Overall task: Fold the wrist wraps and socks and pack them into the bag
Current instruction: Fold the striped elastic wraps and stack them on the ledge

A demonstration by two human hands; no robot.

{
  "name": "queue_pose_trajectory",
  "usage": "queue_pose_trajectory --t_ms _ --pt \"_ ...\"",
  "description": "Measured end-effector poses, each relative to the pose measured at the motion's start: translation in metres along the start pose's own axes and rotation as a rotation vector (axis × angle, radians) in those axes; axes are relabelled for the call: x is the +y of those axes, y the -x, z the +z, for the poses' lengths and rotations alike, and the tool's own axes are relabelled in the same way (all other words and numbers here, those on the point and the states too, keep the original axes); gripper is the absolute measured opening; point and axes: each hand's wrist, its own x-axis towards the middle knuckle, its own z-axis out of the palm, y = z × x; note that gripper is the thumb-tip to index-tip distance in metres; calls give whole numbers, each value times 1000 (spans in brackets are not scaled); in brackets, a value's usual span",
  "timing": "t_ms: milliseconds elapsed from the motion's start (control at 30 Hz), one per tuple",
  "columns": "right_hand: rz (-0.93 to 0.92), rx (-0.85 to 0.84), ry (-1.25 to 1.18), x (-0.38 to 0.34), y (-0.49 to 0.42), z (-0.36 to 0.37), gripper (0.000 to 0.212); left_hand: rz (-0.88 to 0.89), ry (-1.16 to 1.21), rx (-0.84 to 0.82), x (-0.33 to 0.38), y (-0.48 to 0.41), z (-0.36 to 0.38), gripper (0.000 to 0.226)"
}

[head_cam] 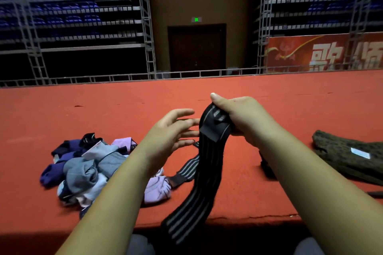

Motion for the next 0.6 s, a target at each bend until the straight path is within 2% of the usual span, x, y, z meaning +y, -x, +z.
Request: queue_pose_trajectory --t_ms 67,167,233,333,400,467,533,600 --pt "105 -62 -79 3 2 0 66 89 -113 -84 1 7 3 40" --pt "175 -114 -176 6 8 -1 44 203 -263 -123 -6 12 12 57" --pt "233 -182 -314 11 5 -2 36 295 -375 -109 -10 10 16 58" --pt "282 -266 -495 13 8 -4 23 378 -354 6 -13 6 18 47" --pt "253 -314 -609 17 11 -8 29 412 -337 126 -15 2 17 40" --pt "180 -396 -631 23 15 -10 47 405 -297 221 -14 -1 19 33" --pt "68 -460 -518 30 21 -9 44 393 -253 273 -8 -3 22 22" --pt "-54 -451 -403 35 28 -6 37 395 -267 318 -1 -6 25 18"
